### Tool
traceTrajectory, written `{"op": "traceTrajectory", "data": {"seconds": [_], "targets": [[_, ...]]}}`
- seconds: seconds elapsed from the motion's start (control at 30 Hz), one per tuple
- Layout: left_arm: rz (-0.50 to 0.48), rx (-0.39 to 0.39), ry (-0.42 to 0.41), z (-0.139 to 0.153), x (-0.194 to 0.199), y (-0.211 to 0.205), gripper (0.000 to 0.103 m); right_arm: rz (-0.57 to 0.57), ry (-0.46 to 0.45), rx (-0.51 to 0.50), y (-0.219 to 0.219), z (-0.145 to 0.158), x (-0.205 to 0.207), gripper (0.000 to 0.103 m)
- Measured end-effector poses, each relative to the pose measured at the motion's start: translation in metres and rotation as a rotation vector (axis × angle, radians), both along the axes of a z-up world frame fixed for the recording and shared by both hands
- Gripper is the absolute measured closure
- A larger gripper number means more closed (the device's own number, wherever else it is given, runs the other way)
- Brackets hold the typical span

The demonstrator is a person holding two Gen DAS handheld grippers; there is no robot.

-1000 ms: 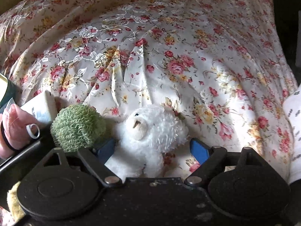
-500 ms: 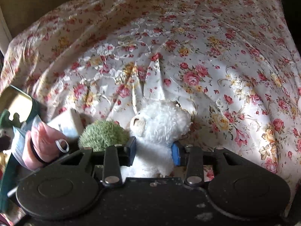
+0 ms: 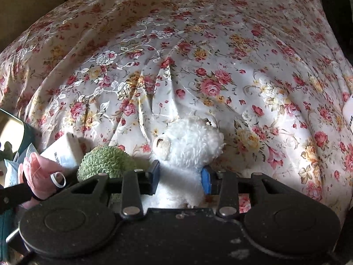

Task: Organize soft objects
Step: 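Grasp the white plush lamb with the right gripper while the left gripper grasps the pink cloth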

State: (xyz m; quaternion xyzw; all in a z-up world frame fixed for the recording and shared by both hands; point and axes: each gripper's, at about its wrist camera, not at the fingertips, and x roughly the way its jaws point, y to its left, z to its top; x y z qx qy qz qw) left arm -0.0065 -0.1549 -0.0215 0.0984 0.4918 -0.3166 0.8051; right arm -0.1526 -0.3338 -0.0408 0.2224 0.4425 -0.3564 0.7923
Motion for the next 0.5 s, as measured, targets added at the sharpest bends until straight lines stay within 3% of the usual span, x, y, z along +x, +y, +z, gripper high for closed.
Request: {"op": "traceTrajectory", "data": {"seconds": [0.2,0.5], "targets": [[0.036,-0.018,0.022,-0.002,0.004,-0.012,0.011,0.005,0.001,-0.014,0.004,0.0,-0.001,0.066],[0.084,0.055,0.006,-0.016,-0.003,-0.032,0.011,0.009,-0.02,-0.01,0.007,0.003,-0.011,0.066]]}}
